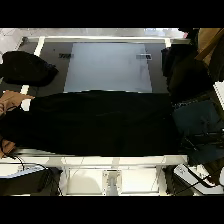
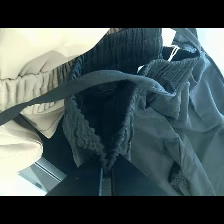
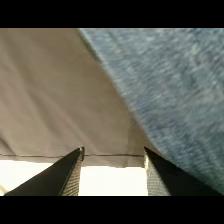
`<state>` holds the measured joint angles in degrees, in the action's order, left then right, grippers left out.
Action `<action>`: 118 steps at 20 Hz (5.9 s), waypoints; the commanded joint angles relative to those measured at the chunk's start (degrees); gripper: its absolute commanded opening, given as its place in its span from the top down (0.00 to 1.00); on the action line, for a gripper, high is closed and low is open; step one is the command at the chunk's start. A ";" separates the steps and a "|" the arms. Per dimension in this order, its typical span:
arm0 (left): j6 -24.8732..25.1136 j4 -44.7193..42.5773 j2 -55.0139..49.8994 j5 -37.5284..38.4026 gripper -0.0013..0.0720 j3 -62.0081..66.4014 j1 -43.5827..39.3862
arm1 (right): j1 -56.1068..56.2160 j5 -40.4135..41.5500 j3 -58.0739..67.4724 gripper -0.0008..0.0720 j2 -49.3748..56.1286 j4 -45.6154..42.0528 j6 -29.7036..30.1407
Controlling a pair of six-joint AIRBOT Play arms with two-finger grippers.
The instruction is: Fold the clothes and pants, and hang the long-sleeved shirts on hangers.
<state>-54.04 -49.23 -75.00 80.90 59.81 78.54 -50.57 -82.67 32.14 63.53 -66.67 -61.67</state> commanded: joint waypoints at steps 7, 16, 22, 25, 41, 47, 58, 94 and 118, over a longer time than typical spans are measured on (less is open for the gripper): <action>-0.63 0.00 0.04 -0.04 0.96 0.07 0.00 | 0.07 5.95 -1.62 0.47 2.49 -5.44 1.36; -0.63 0.00 0.04 -0.04 0.96 0.09 0.00 | 6.73 4.00 -4.61 0.83 2.29 2.05 6.14; -1.51 0.02 2.49 -0.11 0.96 4.94 -0.09 | 6.73 -7.96 7.10 0.97 -1.55 8.76 5.64; -9.14 -0.04 2.45 -0.57 0.96 12.31 -3.04 | 8.15 -1.64 19.93 0.98 -4.28 13.53 -4.24; -35.60 -32.83 -8.20 -25.49 0.96 19.67 -37.92 | 27.85 13.40 48.28 0.98 30.80 10.51 -30.91; -37.48 -32.65 -10.03 -29.68 0.96 19.69 -38.10 | 28.11 23.37 48.24 0.96 31.15 13.16 -33.90; -33.27 -20.46 -6.88 -33.20 0.13 19.71 -38.21 | 28.04 17.49 48.24 0.45 30.56 5.05 -26.99; -11.08 3.02 -16.72 -35.06 0.96 20.52 -91.78 | 31.17 -2.86 57.46 0.97 37.64 31.06 -5.70; -14.08 -2.19 -12.07 -13.97 0.96 20.52 -81.79 | 76.81 20.46 76.56 0.98 43.85 15.30 -34.49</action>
<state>-67.99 -48.51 -93.21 60.31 80.31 -11.05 21.37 -69.87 108.66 103.70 -50.63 -90.39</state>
